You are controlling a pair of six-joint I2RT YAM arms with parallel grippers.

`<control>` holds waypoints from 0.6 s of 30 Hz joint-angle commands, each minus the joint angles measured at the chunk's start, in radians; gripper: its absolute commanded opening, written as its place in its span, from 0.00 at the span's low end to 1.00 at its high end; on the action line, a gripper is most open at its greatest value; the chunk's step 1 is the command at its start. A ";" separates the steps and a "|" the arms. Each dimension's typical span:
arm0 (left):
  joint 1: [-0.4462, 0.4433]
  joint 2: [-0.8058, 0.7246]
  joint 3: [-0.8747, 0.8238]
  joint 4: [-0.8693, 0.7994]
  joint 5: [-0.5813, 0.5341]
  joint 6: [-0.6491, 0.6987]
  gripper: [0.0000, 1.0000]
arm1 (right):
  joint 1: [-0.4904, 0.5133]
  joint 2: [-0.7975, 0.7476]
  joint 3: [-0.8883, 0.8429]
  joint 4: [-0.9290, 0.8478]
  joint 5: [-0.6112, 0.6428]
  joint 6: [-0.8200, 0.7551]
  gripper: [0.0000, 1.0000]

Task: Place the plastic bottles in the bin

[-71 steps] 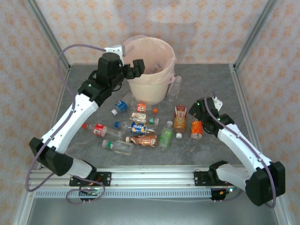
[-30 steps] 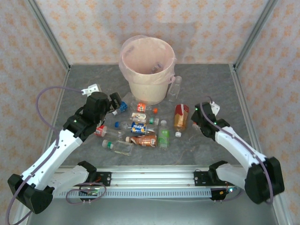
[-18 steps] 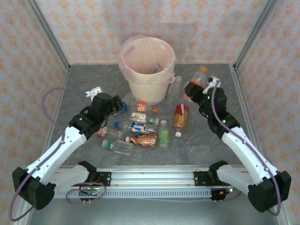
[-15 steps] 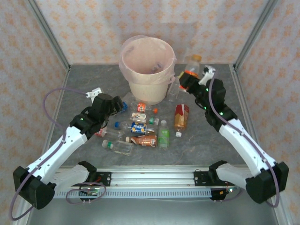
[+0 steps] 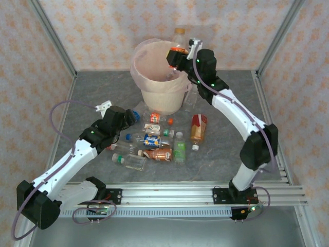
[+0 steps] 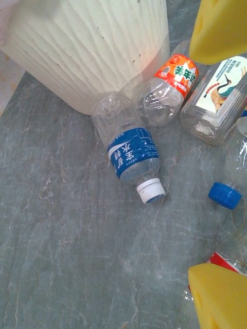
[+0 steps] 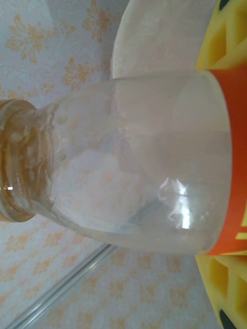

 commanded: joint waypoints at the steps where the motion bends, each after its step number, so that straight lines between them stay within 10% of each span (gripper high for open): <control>1: 0.014 -0.019 -0.008 -0.045 -0.039 -0.032 1.00 | 0.018 0.080 0.115 -0.134 0.107 -0.069 0.53; 18: 0.046 -0.080 -0.062 -0.076 -0.049 -0.054 1.00 | 0.039 0.314 0.482 -0.526 0.306 -0.079 0.80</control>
